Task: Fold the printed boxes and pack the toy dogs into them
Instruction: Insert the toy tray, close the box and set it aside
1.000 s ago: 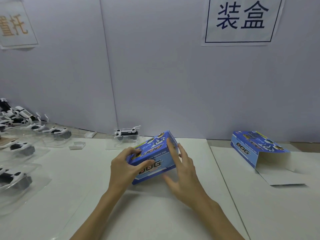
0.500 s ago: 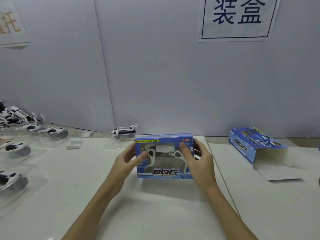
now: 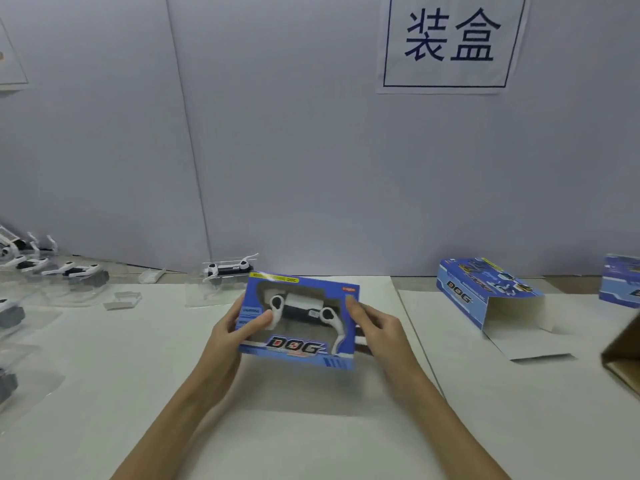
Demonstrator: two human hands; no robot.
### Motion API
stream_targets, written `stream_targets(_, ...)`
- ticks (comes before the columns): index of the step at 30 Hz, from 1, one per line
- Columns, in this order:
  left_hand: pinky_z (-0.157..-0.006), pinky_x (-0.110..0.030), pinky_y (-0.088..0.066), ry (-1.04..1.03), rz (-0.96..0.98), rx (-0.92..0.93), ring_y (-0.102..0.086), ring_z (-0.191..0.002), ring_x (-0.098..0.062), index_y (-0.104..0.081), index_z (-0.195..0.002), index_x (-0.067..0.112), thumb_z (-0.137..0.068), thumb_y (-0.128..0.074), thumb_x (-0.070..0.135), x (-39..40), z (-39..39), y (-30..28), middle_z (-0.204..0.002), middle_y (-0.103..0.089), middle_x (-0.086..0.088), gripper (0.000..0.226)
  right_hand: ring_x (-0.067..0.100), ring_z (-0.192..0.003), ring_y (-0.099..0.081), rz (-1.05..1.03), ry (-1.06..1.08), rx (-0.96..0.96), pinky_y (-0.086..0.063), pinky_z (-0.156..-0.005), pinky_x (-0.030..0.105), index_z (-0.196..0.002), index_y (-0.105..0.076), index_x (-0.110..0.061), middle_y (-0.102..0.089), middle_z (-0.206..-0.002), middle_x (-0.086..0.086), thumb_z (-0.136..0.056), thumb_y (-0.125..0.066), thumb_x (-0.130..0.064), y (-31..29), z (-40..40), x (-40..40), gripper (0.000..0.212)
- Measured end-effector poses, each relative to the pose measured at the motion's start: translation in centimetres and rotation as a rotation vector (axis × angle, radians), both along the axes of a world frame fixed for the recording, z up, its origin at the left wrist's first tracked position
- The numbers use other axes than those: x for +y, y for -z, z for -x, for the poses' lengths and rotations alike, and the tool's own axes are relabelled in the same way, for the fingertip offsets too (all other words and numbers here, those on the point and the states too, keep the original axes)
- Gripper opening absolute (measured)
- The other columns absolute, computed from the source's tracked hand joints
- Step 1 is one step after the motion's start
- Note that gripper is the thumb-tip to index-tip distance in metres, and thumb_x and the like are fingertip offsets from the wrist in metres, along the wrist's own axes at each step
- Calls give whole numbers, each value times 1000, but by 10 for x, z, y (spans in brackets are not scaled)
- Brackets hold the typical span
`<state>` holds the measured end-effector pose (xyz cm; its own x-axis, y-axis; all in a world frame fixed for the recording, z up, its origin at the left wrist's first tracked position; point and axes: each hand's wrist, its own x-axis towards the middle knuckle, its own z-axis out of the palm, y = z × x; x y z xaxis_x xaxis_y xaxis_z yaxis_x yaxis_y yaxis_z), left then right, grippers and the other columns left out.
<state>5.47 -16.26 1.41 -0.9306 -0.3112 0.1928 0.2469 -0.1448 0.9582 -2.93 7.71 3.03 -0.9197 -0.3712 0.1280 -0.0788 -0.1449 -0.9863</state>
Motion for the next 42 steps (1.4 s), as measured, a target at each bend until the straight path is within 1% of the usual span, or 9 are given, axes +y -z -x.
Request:
stream_targets(5,-79,-37,-63,121,51,-118,-73,-108,-37,-74,-126,23,-62,-97,49,-25,5,10,-125,-73,-16,72,14,-73,-73,-481,-106,124,-55,-63,28,-102,-67,-23,-77,-93,0,-84,-55,-80,-11,6,21,60)
stream_targets(9,-77,-43,-63,-25,-23,-83,-76,-104,-27,-78,-119,32,-82,-82,38,-24,14,16,-121,-76,-8,38,23,-65,-74,-427,-86,90,-57,-58,31,-92,-71,-9,-76,-78,4,-74,-65,-81,-22,10,35,74)
stream_targets(15,-85,-48,-54,-128,-51,-143,-74,-101,-34,-78,-117,21,-87,-59,58,-37,19,21,-114,-78,-5,51,30,-72,-76,323,339,8,-65,-74,39,-84,-64,-3,-72,-76,10,-85,-75,-54,-47,26,67,52)
stream_targets(20,-74,-44,-52,-85,-16,-217,-73,-75,-32,-81,-105,12,-85,-60,53,-30,31,27,-100,-78,-14,50,22,-114,-72,874,537,133,-60,-91,33,-142,-44,-14,-67,-133,9,-95,-72,-27,-51,38,89,56)
stream_targets(24,-71,-41,-53,-58,28,-217,-72,-68,-29,-84,-98,14,-84,-62,52,-27,34,32,-98,-76,-19,46,8,-115,-68,431,629,127,-58,-98,39,-141,-55,-22,-59,-142,0,-98,-70,-18,-31,47,84,46)
stream_targets(27,-70,-41,-54,-47,39,-211,-71,-71,-31,-83,-100,16,-85,-62,54,-30,34,34,-98,-76,-19,46,15,-98,-67,18,814,98,-55,-92,37,-110,-73,-23,-62,-133,4,-97,-62,-7,-9,54,79,23)
stream_targets(30,-71,-42,-54,-50,49,-214,-71,-72,-31,-83,-101,16,-86,-62,54,-30,33,36,-98,-76,-20,46,30,-115,-60,-213,917,40,-47,-97,39,-117,-73,-10,-52,-144,12,-94,-56,2,10,63,87,32)
stream_targets(36,-70,-42,-54,-39,95,-199,-70,-74,-31,-82,-103,15,-86,-64,52,-25,28,34,-99,-75,-21,45,41,-105,-61,-326,1051,7,-44,-89,40,-121,-73,-9,-39,-146,16,-94,-56,4,31,82,111,34)
stream_targets(42,-75,-40,-53,-30,115,-185,-69,-77,-28,-82,-102,14,-88,-63,51,-14,20,27,-98,-75,-19,44,39,-127,-56,-307,1112,59,-44,-92,39,-123,-74,-5,-31,-162,13,-94,-56,8,40,94,127,37)
